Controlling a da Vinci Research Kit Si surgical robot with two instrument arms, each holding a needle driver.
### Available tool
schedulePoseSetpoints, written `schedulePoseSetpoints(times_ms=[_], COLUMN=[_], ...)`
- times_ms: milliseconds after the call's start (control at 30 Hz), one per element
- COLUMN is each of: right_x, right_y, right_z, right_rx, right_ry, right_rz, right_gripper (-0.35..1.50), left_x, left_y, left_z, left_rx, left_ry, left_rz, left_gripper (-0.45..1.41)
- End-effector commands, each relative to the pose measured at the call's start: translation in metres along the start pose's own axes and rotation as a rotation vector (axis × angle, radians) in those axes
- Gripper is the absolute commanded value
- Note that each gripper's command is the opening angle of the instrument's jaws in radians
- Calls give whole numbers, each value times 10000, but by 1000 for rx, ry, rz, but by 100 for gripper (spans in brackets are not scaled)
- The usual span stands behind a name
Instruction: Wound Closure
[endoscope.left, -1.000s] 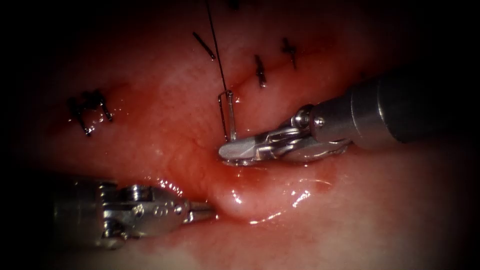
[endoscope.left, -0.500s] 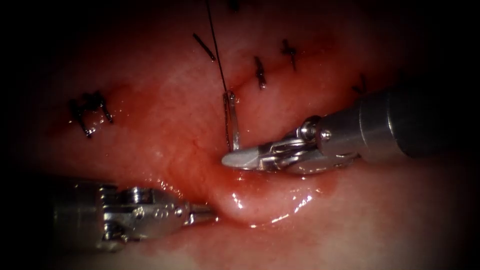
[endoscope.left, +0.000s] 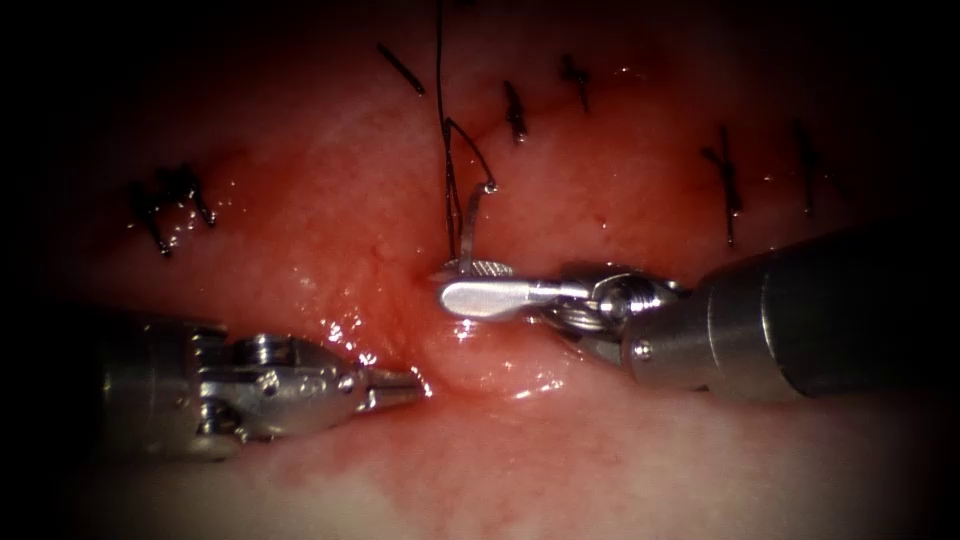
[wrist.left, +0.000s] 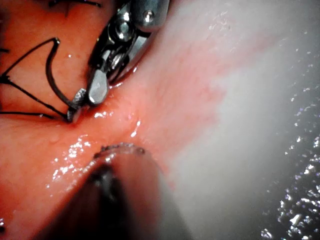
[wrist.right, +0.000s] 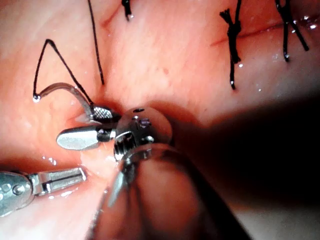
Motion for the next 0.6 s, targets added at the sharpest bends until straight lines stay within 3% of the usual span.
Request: schedulePoseSetpoints(times_ms=[33,200,400,533,600], right_x=[-3,19,55,69,74], right_y=[15,24,7,-5,-8], right_z=[3,-11,-27,-24,-20], right_rx=[-11,-98,-144,-197,-180], right_ry=[13,56,70,76,52], right_rz=[-40,-177,-411,-665,-761], right_gripper=[147,147,148,148,136], left_x=[-1,-1,-1,-1,-1], left_y=[10,10,10,10,10], left_z=[7,7,7,7,7], left_rx=[-4,-4,-4,-3,-3], left_ry=[0,0,-1,-1,-1], left_rz=[-1,-1,-1,-2,-2], left_gripper=[10,10,10,10,10])
